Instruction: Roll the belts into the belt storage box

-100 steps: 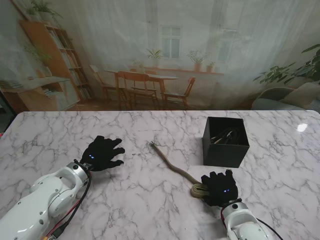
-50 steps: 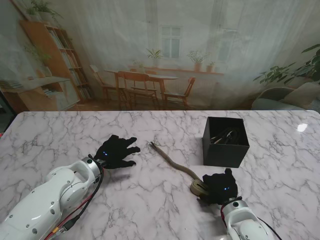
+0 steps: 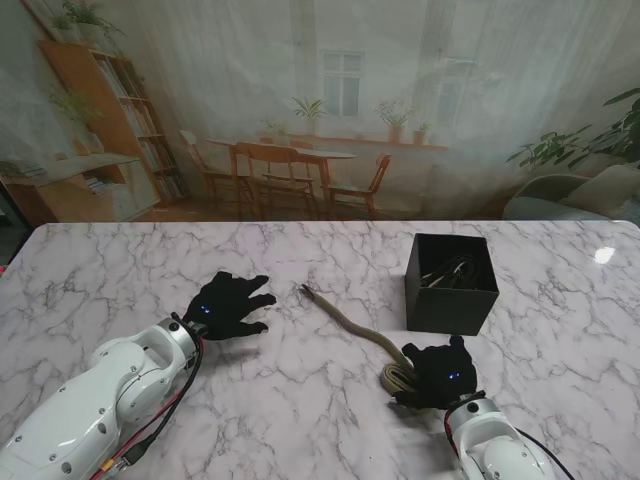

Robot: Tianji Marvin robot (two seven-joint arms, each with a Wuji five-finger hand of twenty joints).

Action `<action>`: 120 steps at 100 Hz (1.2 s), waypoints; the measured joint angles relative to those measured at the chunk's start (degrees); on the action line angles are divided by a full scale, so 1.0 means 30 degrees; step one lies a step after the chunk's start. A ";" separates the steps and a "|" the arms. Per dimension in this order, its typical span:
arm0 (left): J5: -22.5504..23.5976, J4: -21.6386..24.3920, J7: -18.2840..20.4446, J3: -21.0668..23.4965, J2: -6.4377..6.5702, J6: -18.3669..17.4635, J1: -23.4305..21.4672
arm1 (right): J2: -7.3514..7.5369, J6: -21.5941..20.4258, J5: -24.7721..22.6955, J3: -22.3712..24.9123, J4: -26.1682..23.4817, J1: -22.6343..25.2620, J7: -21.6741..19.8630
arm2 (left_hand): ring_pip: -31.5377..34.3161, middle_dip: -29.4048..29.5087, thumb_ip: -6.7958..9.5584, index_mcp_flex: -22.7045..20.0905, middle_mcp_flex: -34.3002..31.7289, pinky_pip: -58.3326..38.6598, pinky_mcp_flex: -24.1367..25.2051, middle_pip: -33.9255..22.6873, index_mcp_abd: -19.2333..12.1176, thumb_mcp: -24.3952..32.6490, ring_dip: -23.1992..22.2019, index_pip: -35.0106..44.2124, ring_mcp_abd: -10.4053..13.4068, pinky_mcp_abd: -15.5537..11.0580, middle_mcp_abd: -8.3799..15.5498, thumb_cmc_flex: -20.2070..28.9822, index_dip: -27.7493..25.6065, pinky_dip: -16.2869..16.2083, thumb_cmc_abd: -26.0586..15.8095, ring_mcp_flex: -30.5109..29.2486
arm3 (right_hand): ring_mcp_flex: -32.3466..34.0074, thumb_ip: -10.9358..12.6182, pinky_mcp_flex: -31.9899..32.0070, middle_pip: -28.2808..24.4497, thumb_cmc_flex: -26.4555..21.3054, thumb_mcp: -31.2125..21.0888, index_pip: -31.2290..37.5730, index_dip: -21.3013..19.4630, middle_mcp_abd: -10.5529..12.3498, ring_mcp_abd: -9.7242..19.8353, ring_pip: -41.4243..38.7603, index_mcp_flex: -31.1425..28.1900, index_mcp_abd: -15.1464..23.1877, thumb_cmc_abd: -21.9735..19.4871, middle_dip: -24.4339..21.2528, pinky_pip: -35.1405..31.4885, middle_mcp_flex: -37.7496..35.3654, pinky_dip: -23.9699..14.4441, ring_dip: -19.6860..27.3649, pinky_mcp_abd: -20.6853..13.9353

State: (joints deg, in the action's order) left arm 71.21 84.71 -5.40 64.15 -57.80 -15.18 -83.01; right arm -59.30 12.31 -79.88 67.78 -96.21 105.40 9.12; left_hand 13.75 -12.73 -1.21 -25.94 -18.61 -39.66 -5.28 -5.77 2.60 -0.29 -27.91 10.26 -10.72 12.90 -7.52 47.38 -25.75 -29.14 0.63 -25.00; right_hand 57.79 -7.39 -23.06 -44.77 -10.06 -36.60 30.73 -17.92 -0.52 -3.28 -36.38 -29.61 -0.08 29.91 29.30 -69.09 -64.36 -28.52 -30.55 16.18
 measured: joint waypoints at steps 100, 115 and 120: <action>0.0455 -0.0024 -0.0900 0.0516 0.0002 0.0048 -0.0310 | 0.0861 -0.9745 -0.3295 0.5270 -0.1828 0.1501 0.0421 | -0.0002 -0.0135 0.0000 -0.0017 -0.0288 0.0000 0.0000 -0.0060 0.0190 0.0000 0.0001 0.0000 0.0000 0.0000 -0.0026 -0.0002 0.0000 0.0000 -0.0007 -0.0018 | -0.5551 0.1371 0.1530 0.6160 -0.6432 -0.7887 -0.1422 0.1719 -0.1935 -0.0396 0.5929 0.6973 0.6198 -0.0119 -0.4514 0.2649 1.2691 0.2028 0.3838 0.0066; 0.0448 -0.0049 -0.1044 0.0485 0.0003 0.0049 -0.0296 | 0.0971 -1.2845 -0.2561 0.5330 -0.1122 0.0619 0.0249 | -0.0003 -0.0330 0.0000 -0.0012 -0.0288 0.0000 0.0000 -0.0061 0.0407 0.0000 0.0001 0.0000 0.0000 0.0000 -0.0027 -0.0003 0.0000 0.0000 -0.0018 -0.0022 | -0.6515 0.0900 0.1531 0.6393 -0.9253 -0.9865 -0.2711 0.3366 -0.1826 -0.0465 0.6859 0.6987 0.7688 -0.0028 -0.4710 0.3196 1.4536 0.2535 0.4763 0.0315; 0.0423 -0.0085 -0.1113 0.0455 0.0003 0.0049 -0.0275 | 0.1017 -1.3774 -0.1976 0.5331 -0.0859 0.0279 -0.0189 | -0.0003 -0.0333 0.0000 0.0000 -0.0287 0.0000 0.0000 -0.0443 0.0433 0.0000 0.0001 -0.0002 0.0000 0.0000 -0.0029 -0.0003 0.0000 0.0000 -0.0025 -0.0022 | -0.6809 0.0881 0.1631 0.6411 -0.9986 -1.0015 -0.3235 0.3609 -0.1752 -0.0562 0.6880 0.6987 0.7871 -0.0036 -0.4846 0.3401 1.5133 0.2713 0.4952 0.0344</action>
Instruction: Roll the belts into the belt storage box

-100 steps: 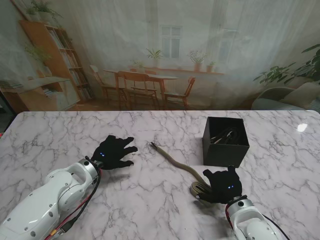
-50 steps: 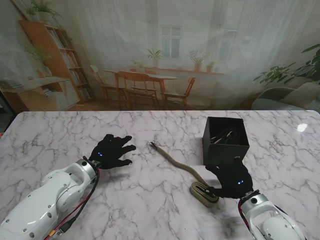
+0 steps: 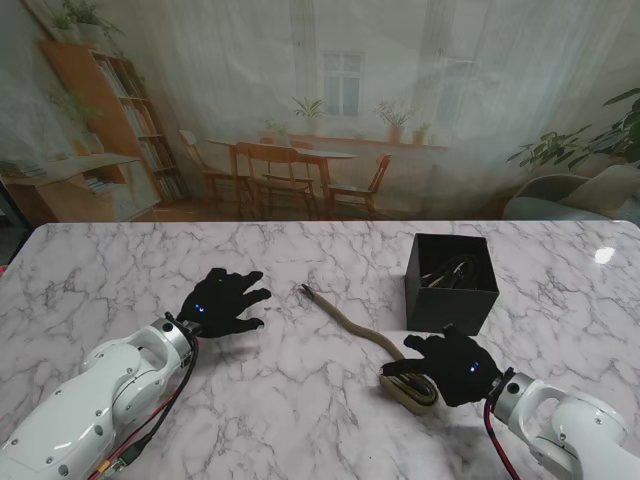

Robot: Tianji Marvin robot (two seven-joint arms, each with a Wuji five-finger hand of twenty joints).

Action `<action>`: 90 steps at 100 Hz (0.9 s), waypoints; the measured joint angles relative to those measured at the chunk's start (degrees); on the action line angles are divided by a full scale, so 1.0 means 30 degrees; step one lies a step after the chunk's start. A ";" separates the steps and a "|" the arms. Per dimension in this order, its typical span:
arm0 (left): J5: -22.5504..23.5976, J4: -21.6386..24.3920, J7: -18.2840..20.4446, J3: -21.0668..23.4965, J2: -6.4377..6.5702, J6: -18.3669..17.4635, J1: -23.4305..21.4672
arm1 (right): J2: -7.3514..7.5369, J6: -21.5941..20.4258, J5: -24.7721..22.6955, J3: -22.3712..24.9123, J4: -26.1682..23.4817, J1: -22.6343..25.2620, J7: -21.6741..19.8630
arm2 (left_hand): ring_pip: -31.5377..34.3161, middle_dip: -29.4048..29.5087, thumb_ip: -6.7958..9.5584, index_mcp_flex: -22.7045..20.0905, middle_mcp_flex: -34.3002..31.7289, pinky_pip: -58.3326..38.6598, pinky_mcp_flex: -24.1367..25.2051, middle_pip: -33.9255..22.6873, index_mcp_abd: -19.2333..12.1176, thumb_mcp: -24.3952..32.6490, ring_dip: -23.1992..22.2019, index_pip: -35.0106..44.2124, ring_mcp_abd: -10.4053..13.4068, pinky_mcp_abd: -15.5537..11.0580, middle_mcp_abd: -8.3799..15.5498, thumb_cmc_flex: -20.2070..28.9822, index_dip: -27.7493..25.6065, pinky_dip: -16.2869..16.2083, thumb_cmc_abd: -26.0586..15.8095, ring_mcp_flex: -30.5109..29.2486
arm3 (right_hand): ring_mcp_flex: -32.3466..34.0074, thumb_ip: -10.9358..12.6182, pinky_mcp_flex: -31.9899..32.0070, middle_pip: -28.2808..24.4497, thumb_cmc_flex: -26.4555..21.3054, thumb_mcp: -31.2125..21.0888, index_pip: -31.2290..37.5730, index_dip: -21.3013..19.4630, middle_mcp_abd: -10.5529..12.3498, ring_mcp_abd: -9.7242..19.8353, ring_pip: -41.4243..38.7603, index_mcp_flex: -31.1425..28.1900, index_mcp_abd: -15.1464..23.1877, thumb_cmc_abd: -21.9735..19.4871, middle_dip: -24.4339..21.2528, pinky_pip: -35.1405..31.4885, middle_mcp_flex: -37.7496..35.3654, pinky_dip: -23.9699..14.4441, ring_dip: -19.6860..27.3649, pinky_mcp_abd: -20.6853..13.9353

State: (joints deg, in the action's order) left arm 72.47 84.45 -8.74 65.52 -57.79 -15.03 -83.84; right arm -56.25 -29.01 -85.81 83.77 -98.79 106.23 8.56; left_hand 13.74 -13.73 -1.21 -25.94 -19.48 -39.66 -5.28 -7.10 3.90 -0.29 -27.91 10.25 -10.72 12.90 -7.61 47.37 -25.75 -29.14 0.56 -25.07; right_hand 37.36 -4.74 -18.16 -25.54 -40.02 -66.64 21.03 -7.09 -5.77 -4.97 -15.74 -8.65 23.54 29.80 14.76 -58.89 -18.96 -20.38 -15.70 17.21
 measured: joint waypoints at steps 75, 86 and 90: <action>-0.0089 -0.0271 -0.0701 -0.0011 -0.0032 0.0046 0.0094 | 0.0730 -0.2380 0.0004 -0.1780 0.2521 -0.2568 0.0199 | 0.0032 -0.0225 0.0000 0.0255 0.0000 -0.0069 -0.0009 -0.0006 0.0198 0.0000 -0.0153 -0.0168 0.0000 0.0000 -0.0002 0.0000 0.0000 -0.0019 -0.0202 -0.0003 | -0.0475 -0.0237 0.0295 -0.0043 -0.0199 -0.0291 0.1916 0.0098 0.0086 0.0051 0.0088 -0.0411 0.0012 0.0001 -0.0031 0.0212 0.1212 0.0656 0.0451 -0.0015; -0.0074 -0.0271 -0.0722 0.0021 -0.0034 0.0047 0.0081 | 0.0725 -0.2561 0.0245 -0.2054 0.2607 -0.2702 -0.0011 | 0.0034 -0.0228 0.0000 0.0254 0.0000 -0.0071 -0.0010 -0.0006 0.0212 0.0000 -0.0159 -0.0169 0.0000 0.0000 -0.0002 0.0000 0.0000 -0.0022 -0.0201 -0.0003 | -0.0549 -0.0237 0.0309 -0.0047 -0.0480 -0.0308 0.2511 -0.0128 0.0087 0.0062 0.0086 -0.1306 0.0031 0.0001 -0.0031 0.0246 0.1212 0.0725 0.0459 -0.0056; -0.0069 -0.0271 -0.0724 0.0028 -0.0034 0.0049 0.0076 | 0.0716 -0.2596 0.0332 -0.2127 0.2676 -0.2772 -0.0158 | 0.0038 -0.0228 0.0000 0.0255 0.0000 -0.0073 -0.0010 -0.0007 0.0213 0.0000 -0.0160 -0.0169 0.0000 0.0000 -0.0002 0.0000 0.0000 -0.0022 -0.0202 -0.0003 | -0.0656 -0.0266 0.0315 -0.0051 -0.0921 -0.0742 0.2505 -0.0129 0.0100 0.0077 0.0085 -0.1760 0.0039 0.0009 -0.0031 0.0253 0.1212 0.0743 0.0463 -0.0232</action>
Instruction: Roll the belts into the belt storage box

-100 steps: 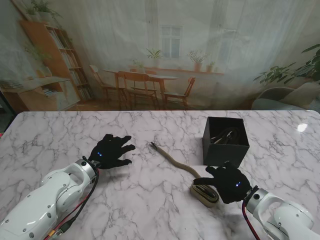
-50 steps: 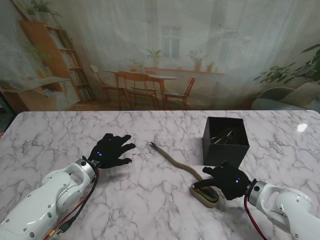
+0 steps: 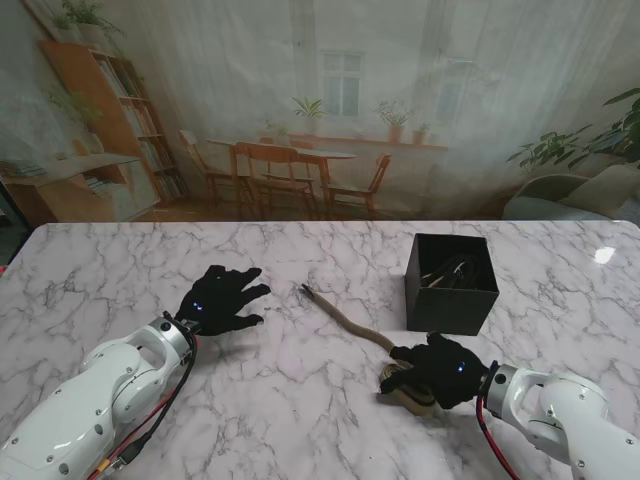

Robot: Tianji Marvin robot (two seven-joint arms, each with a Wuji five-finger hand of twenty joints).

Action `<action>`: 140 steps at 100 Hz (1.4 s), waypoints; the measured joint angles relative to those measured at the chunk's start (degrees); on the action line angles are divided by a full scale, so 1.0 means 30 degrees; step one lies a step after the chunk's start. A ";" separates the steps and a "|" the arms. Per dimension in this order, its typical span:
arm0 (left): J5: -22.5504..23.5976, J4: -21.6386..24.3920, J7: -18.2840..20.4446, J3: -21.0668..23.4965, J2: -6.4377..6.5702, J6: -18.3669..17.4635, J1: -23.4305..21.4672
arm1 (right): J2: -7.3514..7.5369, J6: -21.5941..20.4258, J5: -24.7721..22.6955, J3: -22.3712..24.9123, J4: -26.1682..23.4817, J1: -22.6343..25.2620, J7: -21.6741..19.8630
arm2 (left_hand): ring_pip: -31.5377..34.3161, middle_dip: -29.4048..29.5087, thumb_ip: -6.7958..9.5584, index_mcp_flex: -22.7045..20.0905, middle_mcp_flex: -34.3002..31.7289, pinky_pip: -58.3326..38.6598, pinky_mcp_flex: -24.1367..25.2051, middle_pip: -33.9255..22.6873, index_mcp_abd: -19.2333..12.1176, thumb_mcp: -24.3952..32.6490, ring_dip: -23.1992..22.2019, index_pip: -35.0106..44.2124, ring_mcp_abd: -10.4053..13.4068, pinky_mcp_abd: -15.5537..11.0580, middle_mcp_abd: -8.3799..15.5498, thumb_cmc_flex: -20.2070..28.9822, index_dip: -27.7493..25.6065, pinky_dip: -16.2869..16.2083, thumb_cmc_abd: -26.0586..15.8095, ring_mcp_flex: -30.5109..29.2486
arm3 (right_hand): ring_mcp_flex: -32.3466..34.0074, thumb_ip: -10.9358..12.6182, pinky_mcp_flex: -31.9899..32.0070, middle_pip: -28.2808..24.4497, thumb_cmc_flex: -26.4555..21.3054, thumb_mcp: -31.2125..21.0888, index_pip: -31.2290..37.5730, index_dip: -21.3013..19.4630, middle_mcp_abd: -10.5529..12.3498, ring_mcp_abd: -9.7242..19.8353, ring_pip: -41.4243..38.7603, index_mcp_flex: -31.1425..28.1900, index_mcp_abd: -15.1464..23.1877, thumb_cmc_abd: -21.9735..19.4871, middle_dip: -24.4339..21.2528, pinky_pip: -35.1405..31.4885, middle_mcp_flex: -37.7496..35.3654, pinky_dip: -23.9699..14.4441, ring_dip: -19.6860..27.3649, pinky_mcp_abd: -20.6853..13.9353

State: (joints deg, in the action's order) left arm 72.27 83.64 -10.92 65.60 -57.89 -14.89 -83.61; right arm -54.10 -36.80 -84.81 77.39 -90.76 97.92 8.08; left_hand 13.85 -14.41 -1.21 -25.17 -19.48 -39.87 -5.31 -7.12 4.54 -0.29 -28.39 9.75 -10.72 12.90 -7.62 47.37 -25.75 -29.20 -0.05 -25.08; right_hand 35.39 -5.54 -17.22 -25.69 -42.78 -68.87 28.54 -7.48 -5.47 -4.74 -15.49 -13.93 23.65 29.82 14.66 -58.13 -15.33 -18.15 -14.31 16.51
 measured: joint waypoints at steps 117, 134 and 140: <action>0.0013 0.0007 0.0105 -0.0059 0.0001 0.0056 -0.0002 | 0.0143 0.0629 -0.0986 0.0498 0.0349 0.0257 0.2170 | 0.0015 -0.0005 0.0000 0.0000 0.0000 -0.0004 0.0000 -0.0003 0.0004 0.0000 -0.0192 -0.0001 0.0000 0.0000 0.0000 0.0000 0.0000 -0.0002 -0.0001 -0.0003 | -0.0218 -0.0004 0.0221 -0.0033 -0.1404 -0.2310 0.0630 -0.0253 0.0022 -0.1378 0.0392 -0.1940 0.0255 0.0198 -0.0002 -0.0120 0.0165 0.0204 0.1038 -0.0541; 0.0014 -0.0002 0.0050 -0.0055 0.0001 0.0063 -0.0001 | 0.0140 0.0444 -0.0668 0.0175 0.0359 0.0227 0.2179 | 0.0015 -0.0006 0.0000 0.0000 0.0000 -0.0005 -0.0001 -0.0003 0.0005 0.0000 -0.0192 -0.0001 0.0000 0.0000 0.0000 0.0000 0.0000 -0.0002 -0.0001 -0.0004 | -0.0211 -0.0004 0.0221 -0.0054 -0.1437 -0.2453 0.1385 -0.0651 0.0058 -0.1379 0.0397 -0.3684 0.0464 0.0198 -0.0002 -0.0038 0.0165 0.0256 0.1159 -0.0518; 0.0021 -0.0004 0.0016 -0.0043 0.0000 0.0064 -0.0002 | 0.0139 0.0385 -0.0663 0.0039 0.0329 0.0217 0.2033 | 0.0016 -0.0008 0.0000 0.0000 0.0000 -0.0004 -0.0001 -0.0003 0.0005 0.0000 -0.0192 -0.0001 0.0000 0.0000 0.0000 0.0000 0.0000 -0.0002 -0.0001 -0.0004 | -0.0210 -0.0004 0.0223 -0.0058 -0.1439 -0.2453 0.1533 -0.0823 0.0215 -0.1379 0.0398 -0.4034 0.0481 0.0198 -0.0002 -0.0032 0.0165 0.0382 0.1160 -0.0514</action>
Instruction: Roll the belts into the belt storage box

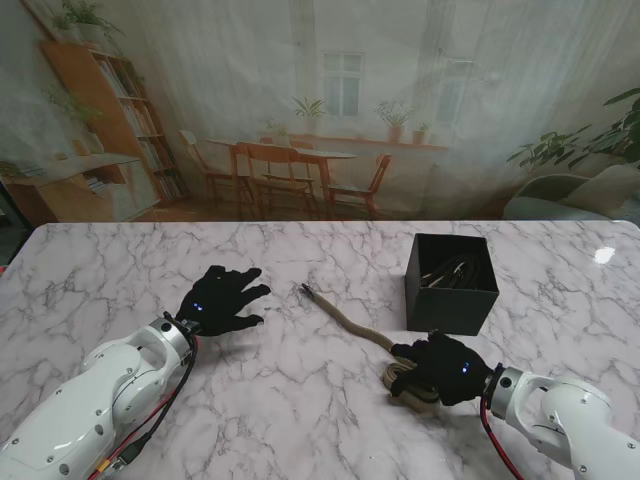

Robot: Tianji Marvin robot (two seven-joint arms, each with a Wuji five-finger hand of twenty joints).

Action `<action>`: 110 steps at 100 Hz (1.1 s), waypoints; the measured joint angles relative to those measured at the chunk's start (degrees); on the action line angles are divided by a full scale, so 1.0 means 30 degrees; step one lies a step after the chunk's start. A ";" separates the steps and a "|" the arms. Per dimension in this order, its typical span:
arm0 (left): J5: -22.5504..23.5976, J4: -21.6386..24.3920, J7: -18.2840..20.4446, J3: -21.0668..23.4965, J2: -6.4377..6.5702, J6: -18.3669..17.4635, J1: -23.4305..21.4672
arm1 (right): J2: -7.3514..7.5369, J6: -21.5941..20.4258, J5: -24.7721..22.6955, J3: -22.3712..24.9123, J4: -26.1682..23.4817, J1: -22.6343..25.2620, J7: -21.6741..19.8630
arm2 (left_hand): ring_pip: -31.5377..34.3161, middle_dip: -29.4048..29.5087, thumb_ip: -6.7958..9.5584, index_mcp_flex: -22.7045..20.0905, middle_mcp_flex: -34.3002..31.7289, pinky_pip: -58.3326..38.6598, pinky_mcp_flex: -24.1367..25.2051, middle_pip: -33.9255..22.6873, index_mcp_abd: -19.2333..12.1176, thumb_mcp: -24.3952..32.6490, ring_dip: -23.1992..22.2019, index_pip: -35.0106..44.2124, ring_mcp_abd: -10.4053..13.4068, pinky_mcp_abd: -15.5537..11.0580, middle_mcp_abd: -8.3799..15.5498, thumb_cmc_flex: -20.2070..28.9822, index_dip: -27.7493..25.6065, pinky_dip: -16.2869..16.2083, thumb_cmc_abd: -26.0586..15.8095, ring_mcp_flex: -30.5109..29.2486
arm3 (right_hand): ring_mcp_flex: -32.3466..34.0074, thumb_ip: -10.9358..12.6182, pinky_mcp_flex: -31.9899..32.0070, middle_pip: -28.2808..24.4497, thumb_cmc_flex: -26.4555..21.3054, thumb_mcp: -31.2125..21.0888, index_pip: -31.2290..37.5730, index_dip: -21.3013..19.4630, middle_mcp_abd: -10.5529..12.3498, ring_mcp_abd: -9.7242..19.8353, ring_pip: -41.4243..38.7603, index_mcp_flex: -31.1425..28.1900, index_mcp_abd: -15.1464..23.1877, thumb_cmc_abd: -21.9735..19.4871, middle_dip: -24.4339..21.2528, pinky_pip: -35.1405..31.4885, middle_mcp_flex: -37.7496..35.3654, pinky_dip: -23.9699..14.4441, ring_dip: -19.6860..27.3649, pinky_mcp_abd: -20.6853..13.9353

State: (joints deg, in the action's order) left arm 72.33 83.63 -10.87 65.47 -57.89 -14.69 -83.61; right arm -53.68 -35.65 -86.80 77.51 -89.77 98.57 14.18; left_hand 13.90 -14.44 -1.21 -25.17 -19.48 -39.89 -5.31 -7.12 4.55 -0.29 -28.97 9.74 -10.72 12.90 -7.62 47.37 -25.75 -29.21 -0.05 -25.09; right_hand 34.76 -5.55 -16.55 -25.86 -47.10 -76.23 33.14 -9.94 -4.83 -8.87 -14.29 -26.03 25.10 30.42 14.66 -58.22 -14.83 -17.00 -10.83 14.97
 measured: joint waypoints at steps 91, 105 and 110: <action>-0.0007 -0.0013 0.0019 -0.0003 0.0000 -0.0001 0.0003 | -0.0018 0.1501 0.0740 -0.0162 0.1582 -0.0795 -0.0958 | 0.0005 0.0000 0.0000 -0.0001 0.0000 -0.0002 0.0000 0.0000 0.0000 0.0000 0.0000 0.0000 0.0000 0.0000 0.0000 0.0000 0.0000 0.0000 -0.0001 0.0000 | 0.4924 0.0447 -0.4882 -0.0073 0.0298 0.1082 0.1615 -0.1343 -0.0459 0.2938 -0.2400 0.1494 0.0937 -0.0414 -0.0306 -0.3341 -0.0132 -0.1824 -0.2434 -0.2978; -0.0015 -0.0014 0.0043 -0.0010 0.0000 0.0002 0.0007 | -0.0143 0.1061 0.1464 -0.0085 0.1672 -0.0820 -0.1057 | 0.0004 0.0000 0.0000 -0.0001 0.0000 -0.0002 0.0000 0.0000 0.0000 0.0000 0.0000 0.0000 0.0000 0.0000 0.0000 0.0000 0.0000 0.0000 -0.0001 0.0000 | 0.6963 -0.0191 -0.6281 0.0096 0.0835 0.1494 0.2877 -0.1951 -0.0856 0.3438 -0.3179 0.1618 0.0952 0.0206 -0.0308 -0.4079 -0.1860 -0.2824 -0.4427 -0.3527; -0.0015 -0.0014 0.0044 -0.0010 0.0000 0.0003 0.0008 | -0.0169 0.0839 0.1637 -0.0076 0.1669 -0.0833 -0.1126 | 0.0005 0.0000 0.0000 -0.0001 0.0000 -0.0002 0.0000 0.0000 0.0000 0.0000 0.0000 0.0000 0.0000 0.0000 0.0000 0.0000 0.0000 0.0000 -0.0001 -0.0001 | 0.7360 -0.0192 -0.6594 0.0102 0.1655 0.1357 0.3035 -0.1983 -0.0943 0.3611 -0.3321 0.1663 0.0954 0.0383 -0.0308 -0.4281 -0.2475 -0.3055 -0.4767 -0.3700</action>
State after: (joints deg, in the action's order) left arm 72.28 83.59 -10.73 65.44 -57.89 -14.69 -83.59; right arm -54.19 -33.13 -81.89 77.28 -84.77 96.07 10.80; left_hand 13.91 -14.44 -1.21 -25.18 -19.48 -39.89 -5.31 -7.12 4.55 -0.29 -28.97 9.74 -10.72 12.90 -7.62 47.37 -25.75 -29.21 -0.05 -25.09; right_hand 56.84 -6.13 -36.33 -25.56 -42.14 -72.16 42.24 -15.89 -7.66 1.96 -24.25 -21.04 27.96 31.57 13.74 -71.07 -22.26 -26.17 -25.13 3.87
